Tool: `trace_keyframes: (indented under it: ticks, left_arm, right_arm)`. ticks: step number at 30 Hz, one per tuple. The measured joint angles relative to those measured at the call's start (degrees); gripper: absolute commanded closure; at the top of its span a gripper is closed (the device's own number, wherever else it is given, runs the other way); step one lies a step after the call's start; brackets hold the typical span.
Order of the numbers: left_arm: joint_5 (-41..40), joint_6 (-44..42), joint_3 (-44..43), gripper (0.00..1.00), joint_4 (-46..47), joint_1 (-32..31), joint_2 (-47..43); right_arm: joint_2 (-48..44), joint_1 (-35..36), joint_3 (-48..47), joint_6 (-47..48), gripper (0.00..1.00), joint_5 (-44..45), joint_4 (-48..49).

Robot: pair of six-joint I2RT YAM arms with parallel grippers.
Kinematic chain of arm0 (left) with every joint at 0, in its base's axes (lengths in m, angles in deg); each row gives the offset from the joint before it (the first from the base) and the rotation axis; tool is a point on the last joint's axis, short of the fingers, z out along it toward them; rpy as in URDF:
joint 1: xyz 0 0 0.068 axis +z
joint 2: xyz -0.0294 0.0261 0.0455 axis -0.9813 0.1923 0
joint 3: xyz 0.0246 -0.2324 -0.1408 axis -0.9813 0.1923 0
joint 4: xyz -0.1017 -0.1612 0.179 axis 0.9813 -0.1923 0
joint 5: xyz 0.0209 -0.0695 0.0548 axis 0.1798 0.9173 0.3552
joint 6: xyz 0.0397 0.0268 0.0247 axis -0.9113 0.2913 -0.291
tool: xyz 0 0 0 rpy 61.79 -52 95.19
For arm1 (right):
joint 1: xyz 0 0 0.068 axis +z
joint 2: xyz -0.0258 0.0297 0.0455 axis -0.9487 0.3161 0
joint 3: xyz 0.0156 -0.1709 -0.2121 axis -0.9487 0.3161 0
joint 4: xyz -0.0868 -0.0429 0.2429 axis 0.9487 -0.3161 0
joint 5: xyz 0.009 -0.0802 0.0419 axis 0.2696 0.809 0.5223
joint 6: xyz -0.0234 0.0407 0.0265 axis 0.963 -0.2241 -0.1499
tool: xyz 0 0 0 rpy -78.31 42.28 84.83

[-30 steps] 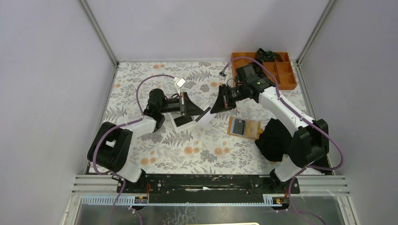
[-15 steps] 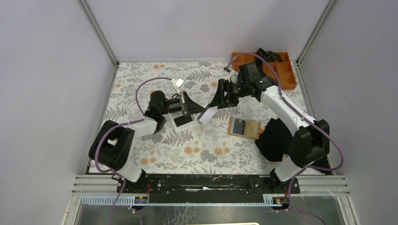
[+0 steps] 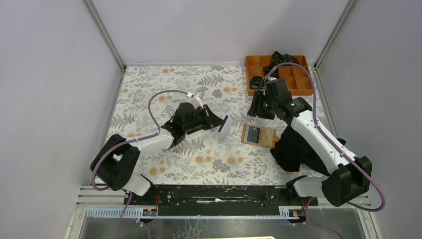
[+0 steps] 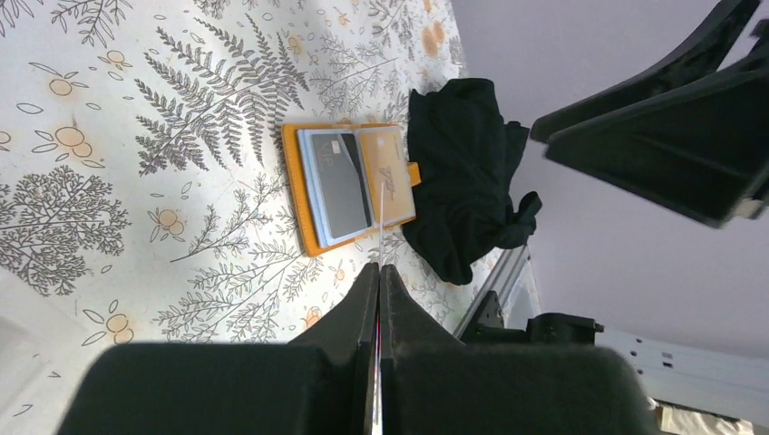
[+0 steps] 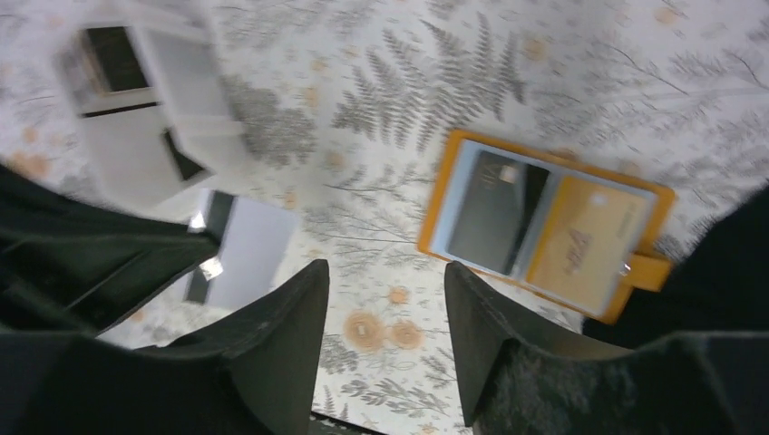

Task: Put the credit cards into the card holder
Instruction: Turn over the card slot in the card holder.

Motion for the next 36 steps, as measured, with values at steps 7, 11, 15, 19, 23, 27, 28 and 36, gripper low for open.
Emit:
trace_keyframes:
  ticks: [7,11,15,19,23,27,28,36]
  left_arm:
    - [-6.7,-1.1,-3.0,1.00,-4.1,-4.4,2.2]
    - [-9.5,-1.8,-5.3,1.00,-6.1,-7.2,4.6]
    - [-11.5,-2.3,-6.4,1.00,-6.6,-9.4,7.3]
    - [-13.5,-2.6,-7.7,1.00,-6.7,-11.1,10.6]
    - [-15.1,-2.6,-10.1,1.00,-6.8,-12.0,14.0]
    - [-16.9,-2.6,-12.6,1.00,-6.7,-12.9,17.2]
    - [-17.2,-2.6,-13.2,1.00,-6.7,-13.1,18.1]
    - [-20.3,-3.0,-15.7,1.00,-6.5,-14.2,21.6]
  right_arm:
    - [-0.1,-1.6,10.5,-4.5,0.49,7.3,-1.3]
    - [-0.1,-2.8,15.7,-6.1,0.60,8.1,-1.5]
    - [0.0,-3.0,17.8,-6.7,0.70,8.1,-1.2]
    - [0.4,-3.2,18.4,-6.9,0.82,9.0,-0.9]
    - [1.3,-4.7,18.7,-6.9,0.89,9.7,-0.2]
    - [2.3,-7.4,19.0,-6.8,0.94,10.3,0.6]
    - [2.6,-7.8,19.0,-6.8,0.95,10.3,0.7]
    - [4.7,-11.7,19.6,-5.8,1.00,10.4,2.3]
